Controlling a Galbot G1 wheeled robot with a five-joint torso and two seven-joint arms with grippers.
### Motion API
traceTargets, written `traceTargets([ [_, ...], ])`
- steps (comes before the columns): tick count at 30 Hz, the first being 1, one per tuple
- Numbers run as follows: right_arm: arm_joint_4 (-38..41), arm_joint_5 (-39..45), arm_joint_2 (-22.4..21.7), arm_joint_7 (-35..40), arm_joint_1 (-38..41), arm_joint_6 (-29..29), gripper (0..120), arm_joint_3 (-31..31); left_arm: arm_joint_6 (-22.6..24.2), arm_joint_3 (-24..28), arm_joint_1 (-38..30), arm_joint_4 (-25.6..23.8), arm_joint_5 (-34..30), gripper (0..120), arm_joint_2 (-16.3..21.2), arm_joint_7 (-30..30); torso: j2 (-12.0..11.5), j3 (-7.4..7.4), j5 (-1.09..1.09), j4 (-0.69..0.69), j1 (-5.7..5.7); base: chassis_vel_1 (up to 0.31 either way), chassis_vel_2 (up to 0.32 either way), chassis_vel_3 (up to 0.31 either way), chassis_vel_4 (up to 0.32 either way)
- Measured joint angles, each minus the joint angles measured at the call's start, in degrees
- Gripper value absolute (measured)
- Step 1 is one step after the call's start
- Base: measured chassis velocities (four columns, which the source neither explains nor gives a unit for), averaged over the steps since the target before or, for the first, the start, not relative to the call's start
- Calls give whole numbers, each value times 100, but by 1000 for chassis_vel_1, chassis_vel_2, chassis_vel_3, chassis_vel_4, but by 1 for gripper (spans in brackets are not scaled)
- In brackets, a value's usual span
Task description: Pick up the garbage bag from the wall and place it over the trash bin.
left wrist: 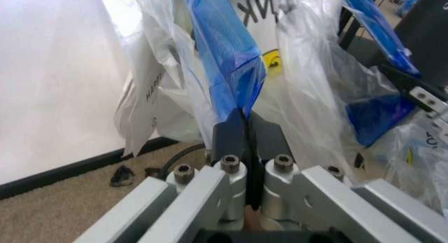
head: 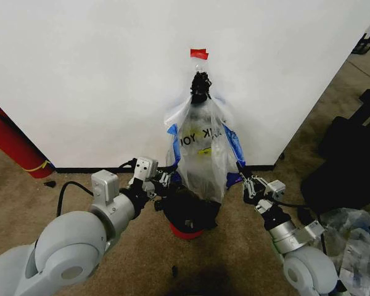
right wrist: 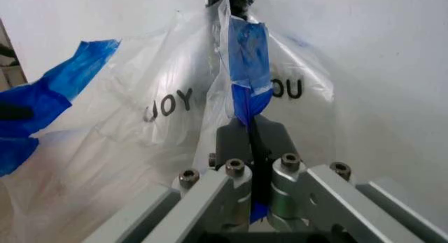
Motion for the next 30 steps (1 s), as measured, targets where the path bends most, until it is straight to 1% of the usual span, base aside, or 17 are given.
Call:
traceTargets([
  [3, 50, -37, 34, -38, -85, 17, 0, 15, 2, -55, 51, 0, 6, 0, 40, -2, 0, 0, 0, -1, 0, 0, 0, 0, 0],
  [9, 74, -230, 172, -129, -322, 179, 0, 15, -13, -171, 508, 3, 271, 0, 67, 19, -1, 0, 0, 1, 0, 0, 0, 0, 0],
  [12, 106, -353, 257, -220, -494, 261, 0, -2, -32, -232, 661, 7, 377, 0, 59, 41, 0, 0, 0, -2, 0, 0, 0, 0, 0],
  [15, 105, -430, 305, -261, -563, 299, 0, -48, -39, -317, 777, 9, 410, 0, 76, 37, -1, 0, 1, -2, 0, 0, 0, 0, 0],
  [22, 76, -557, 440, -313, -634, 358, 0, -199, -82, -814, 1345, 14, 474, 0, 127, 26, 0, 0, 0, 1, 0, 0, 0, 0, 0],
  [25, 288, -541, 483, -326, -695, 356, 0, -248, -152, -1102, 1500, 16, 482, 0, 126, 35, 0, 0, 0, 0, 0, 0, 0, 0, 0],
  [26, 288, -541, 483, -326, -695, 356, 0, -248, -152, -1102, 1500, 16, 482, 0, 126, 35, 0, 0, 0, 0, 0, 0, 0, 0, 0],
  [30, 777, -398, 493, -328, -714, 274, 0, -261, -253, -1481, 1565, 18, 363, 0, 143, 88, 0, 0, 0, 0, 0, 0, 0, 0, 0],
])
